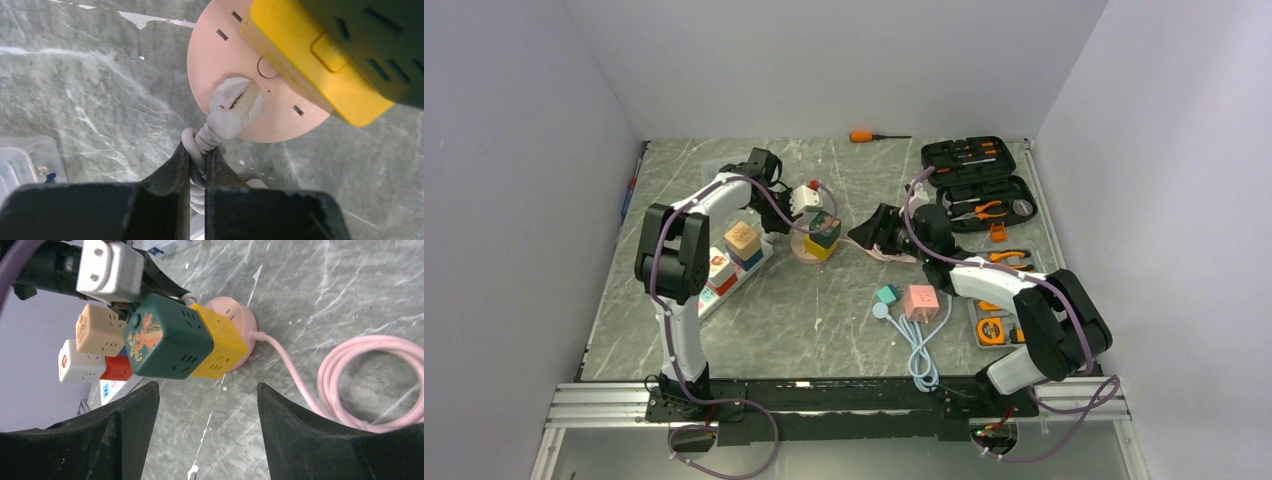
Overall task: Pull the plug off the socket
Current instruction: Remove the plug from the socket.
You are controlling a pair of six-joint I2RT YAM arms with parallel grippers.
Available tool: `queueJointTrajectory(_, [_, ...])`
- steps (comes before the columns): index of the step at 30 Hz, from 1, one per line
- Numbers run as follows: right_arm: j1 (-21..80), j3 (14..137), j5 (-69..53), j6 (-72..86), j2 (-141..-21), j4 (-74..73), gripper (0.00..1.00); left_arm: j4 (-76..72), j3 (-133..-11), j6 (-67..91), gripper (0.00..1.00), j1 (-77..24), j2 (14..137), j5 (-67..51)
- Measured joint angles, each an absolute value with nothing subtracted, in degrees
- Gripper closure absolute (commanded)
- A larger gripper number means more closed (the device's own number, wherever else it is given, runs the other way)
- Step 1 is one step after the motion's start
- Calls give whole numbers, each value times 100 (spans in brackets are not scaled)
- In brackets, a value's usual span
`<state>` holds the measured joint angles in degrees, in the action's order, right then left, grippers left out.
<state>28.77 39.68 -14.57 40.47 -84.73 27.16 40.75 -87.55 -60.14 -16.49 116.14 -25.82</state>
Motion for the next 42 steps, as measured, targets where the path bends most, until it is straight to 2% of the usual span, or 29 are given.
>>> queueJointTrajectory(6, [2947, 3710, -1546, 4248, -8506, 2742, 32, 4219, -8646, -5760, 100, -1678, 11518, -2847])
queueJointTrajectory(14, [3730, 3277, -1409, 4362, -8453, 2869, 36, 4410, -8385, -5575, 100, -1726, 11334, -3260])
queueJointTrajectory(21, [3835, 3210, -1396, 4705, -9266, 3269, 21, 4757, -8246, -5437, 100, -1717, 11142, -3577])
queueJointTrajectory(35, [3870, 4080, -902, 4731, -9786, 3299, 27, 4864, -7900, -5280, 100, -1640, 10945, -3852])
queueJointTrajectory(42, [3874, 4073, -899, 4744, -9826, 3301, 21, 4772, -7837, -5234, 100, -1610, 10943, -3865])
